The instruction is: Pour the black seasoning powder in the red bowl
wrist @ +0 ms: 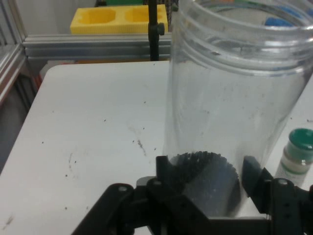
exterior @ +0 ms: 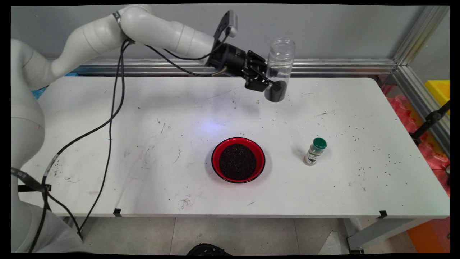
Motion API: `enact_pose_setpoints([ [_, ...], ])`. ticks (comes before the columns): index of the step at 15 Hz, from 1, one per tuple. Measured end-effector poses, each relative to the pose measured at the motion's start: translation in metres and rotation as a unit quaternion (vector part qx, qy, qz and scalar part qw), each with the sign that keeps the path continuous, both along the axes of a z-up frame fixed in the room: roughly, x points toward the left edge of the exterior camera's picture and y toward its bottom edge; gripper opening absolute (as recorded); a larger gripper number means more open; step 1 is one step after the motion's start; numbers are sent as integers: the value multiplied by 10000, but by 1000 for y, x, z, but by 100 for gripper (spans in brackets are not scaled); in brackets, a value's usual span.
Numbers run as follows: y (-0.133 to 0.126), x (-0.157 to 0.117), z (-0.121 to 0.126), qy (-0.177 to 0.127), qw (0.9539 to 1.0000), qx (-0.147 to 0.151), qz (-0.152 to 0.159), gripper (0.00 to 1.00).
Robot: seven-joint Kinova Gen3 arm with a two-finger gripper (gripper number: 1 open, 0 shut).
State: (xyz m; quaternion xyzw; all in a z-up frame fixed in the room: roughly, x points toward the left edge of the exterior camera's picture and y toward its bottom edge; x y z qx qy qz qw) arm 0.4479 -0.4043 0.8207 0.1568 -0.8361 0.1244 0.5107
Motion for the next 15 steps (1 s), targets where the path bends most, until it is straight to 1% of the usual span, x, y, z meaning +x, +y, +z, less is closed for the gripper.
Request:
enact_pose_setpoints([
  [9, 13, 26, 4, -177, 9995, -202, -181, 0],
  [13, 17, 31, 4, -282, 9986, -327, -298, 0],
  [15, 20, 32, 3, -365, 9976, -429, -411, 0],
])
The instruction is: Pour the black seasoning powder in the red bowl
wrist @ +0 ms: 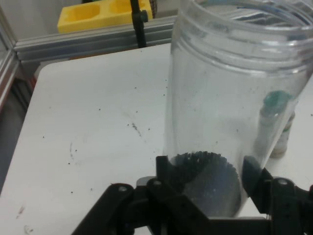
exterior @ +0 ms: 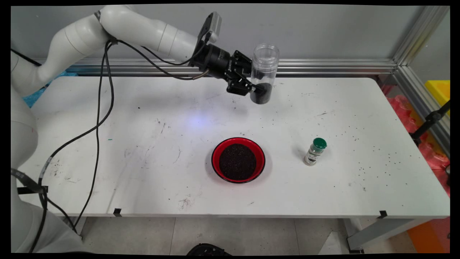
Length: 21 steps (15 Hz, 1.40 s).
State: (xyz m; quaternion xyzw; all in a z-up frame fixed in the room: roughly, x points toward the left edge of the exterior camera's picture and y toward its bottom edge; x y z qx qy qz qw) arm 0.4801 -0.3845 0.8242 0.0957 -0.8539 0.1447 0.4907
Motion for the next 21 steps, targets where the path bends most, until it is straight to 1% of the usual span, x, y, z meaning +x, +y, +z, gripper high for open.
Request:
enact_pose_setpoints([
  [7, 6, 0, -4, -320, 9980, -343, -416, 0],
  [13, 10, 0, -7, -599, 9932, -678, -731, 0],
  [17, 12, -1, -10, -822, 9873, -990, -927, 0],
  [19, 13, -1, -11, -942, 9821, -1243, -1056, 0],
  [21, 13, -2, -11, -1060, 9753, -1540, -1172, 0],
])
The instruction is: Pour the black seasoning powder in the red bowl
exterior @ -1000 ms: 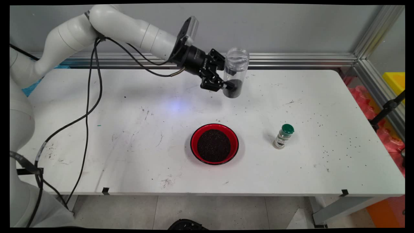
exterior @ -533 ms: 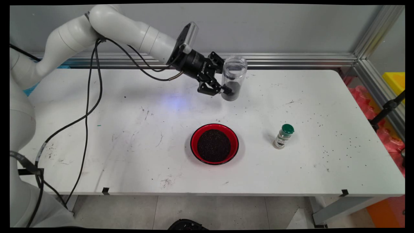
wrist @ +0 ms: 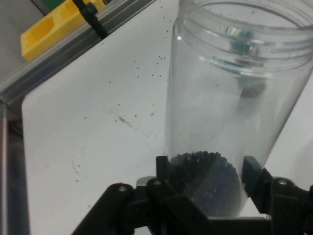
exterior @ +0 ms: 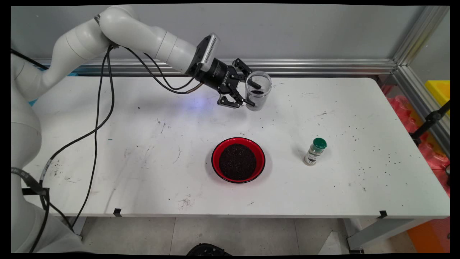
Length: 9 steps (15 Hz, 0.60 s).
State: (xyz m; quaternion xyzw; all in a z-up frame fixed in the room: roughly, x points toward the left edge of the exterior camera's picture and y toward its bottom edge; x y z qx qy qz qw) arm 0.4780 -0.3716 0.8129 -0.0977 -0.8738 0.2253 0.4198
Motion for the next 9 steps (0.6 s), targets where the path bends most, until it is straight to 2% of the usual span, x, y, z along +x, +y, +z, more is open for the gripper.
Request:
enact_pose_setpoints([
  [4, 0, -2, 0, -184, 9980, -561, -223, 0],
  [9, -1, -4, 0, -403, 9906, -1215, -480, 0],
])
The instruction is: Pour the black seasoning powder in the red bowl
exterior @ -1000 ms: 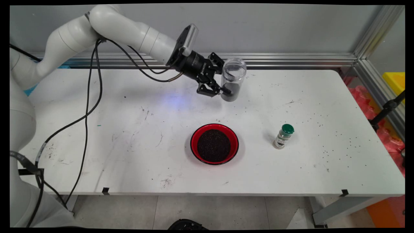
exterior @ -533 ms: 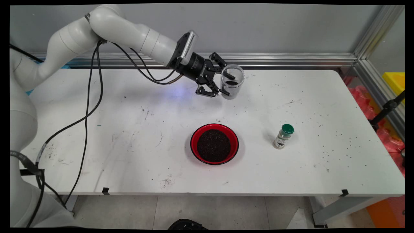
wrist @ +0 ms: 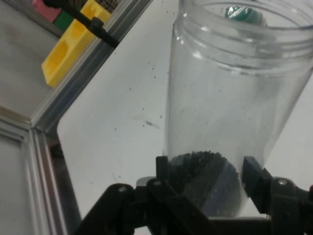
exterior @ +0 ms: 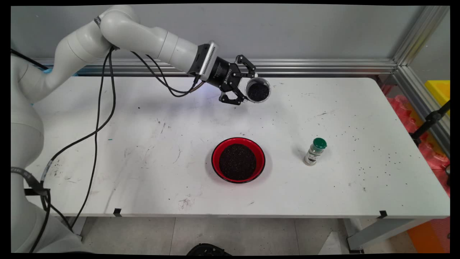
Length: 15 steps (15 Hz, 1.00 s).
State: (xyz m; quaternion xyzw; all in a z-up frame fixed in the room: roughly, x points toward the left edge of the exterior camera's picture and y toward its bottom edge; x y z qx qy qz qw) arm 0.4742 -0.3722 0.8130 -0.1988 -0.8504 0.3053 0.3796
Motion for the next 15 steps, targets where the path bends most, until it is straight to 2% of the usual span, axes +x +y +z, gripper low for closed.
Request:
enact_pose_setpoints([
  [6, 1, -2, 0, -295, 9971, -646, -284, 0],
  [12, 4, -5, -1, -590, 9892, -1205, -597, 0],
  [15, 7, -6, -1, -780, 9822, -1512, -797, 0],
])
